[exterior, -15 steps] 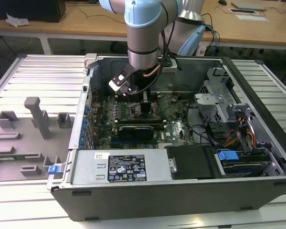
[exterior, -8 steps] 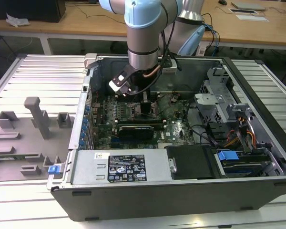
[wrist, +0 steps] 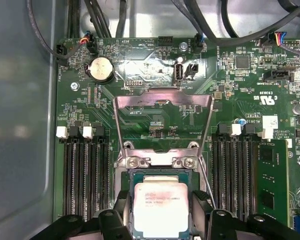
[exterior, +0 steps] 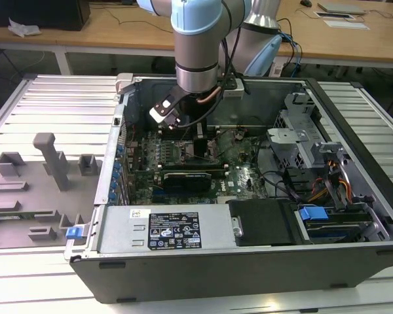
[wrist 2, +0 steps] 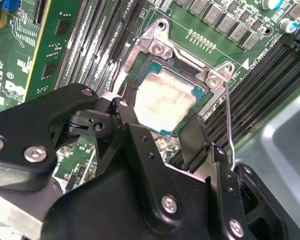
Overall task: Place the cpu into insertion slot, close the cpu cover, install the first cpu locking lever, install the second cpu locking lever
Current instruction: 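Place the cpu into insertion slot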
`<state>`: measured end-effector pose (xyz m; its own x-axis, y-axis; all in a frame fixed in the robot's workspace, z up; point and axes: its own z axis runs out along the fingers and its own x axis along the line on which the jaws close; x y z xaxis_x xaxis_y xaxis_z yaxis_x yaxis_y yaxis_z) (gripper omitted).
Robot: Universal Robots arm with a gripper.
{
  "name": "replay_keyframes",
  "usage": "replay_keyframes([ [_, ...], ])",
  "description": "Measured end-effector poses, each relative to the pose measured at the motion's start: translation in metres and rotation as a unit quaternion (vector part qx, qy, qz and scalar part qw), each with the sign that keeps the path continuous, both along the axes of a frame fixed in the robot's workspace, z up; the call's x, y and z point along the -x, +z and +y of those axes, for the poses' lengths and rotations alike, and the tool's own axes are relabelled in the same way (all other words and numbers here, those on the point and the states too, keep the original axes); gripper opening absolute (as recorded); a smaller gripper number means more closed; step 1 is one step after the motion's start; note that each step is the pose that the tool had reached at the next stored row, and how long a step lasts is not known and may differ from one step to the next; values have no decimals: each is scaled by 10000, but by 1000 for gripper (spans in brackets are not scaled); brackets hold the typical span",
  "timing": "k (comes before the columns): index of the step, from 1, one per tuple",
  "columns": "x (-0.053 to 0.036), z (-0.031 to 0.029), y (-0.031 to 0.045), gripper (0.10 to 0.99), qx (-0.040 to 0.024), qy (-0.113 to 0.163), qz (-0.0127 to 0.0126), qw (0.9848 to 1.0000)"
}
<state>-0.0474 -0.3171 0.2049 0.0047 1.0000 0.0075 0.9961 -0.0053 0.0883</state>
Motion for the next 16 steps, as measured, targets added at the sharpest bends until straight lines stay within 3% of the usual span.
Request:
replay_keyframes([
  [3,0,0,3,608,0,0,0,10000],
  [5,0,-1,4,608,0,1,26,10000],
  [6,0,0,3,608,-19,7,60,10000],
  [7,0,0,3,608,-28,10,68,10000],
  [16,88,0,3,608,-84,162,70,9998],
])
